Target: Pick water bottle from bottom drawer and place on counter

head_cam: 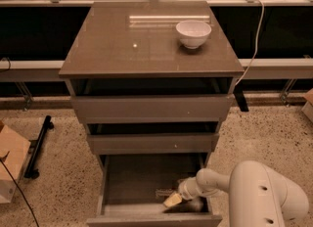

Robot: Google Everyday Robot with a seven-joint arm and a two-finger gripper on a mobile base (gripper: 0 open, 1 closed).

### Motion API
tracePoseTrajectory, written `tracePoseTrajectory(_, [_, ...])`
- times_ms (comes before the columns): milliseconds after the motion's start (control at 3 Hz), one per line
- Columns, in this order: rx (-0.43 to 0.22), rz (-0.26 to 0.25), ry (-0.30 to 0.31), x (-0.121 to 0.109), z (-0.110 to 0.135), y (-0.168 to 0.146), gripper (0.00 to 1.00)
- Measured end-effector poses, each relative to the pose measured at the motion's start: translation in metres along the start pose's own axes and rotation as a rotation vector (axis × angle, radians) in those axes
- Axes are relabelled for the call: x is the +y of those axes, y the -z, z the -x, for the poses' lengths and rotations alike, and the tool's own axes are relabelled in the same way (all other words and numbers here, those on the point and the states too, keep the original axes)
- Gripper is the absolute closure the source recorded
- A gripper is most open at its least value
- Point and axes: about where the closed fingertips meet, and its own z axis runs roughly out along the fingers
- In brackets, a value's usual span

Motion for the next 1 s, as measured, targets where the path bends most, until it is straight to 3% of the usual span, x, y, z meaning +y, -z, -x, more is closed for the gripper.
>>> tracePoseTrajectory(1000, [-0.009, 0.015, -0.039, 0.013, -0.011, -0.004, 0.89])
